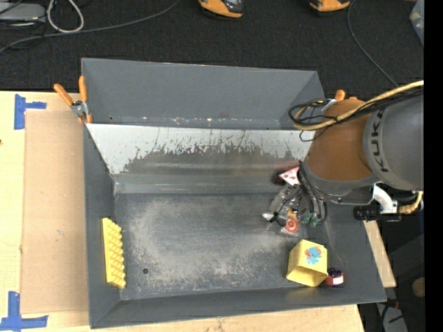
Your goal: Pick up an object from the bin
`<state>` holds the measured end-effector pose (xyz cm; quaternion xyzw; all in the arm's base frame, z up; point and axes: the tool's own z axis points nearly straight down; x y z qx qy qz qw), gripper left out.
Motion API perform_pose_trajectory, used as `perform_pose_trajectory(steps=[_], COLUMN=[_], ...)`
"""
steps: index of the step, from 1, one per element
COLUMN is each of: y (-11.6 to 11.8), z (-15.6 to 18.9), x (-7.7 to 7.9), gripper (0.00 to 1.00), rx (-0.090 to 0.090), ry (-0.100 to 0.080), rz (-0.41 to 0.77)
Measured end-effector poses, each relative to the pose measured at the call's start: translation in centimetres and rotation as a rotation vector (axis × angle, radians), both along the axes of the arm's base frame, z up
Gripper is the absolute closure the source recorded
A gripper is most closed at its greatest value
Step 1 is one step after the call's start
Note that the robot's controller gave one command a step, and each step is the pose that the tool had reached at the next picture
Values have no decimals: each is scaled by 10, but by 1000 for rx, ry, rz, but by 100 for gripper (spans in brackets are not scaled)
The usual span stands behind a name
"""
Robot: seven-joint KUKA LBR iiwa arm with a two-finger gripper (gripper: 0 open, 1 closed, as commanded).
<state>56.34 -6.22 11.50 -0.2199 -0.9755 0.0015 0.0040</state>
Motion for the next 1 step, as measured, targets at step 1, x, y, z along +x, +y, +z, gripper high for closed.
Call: perform_pose_trajectory(steps=[1], y=[0], z=[14], x=[0], gripper=[100], rx=[1], ry=[0], rz=[1])
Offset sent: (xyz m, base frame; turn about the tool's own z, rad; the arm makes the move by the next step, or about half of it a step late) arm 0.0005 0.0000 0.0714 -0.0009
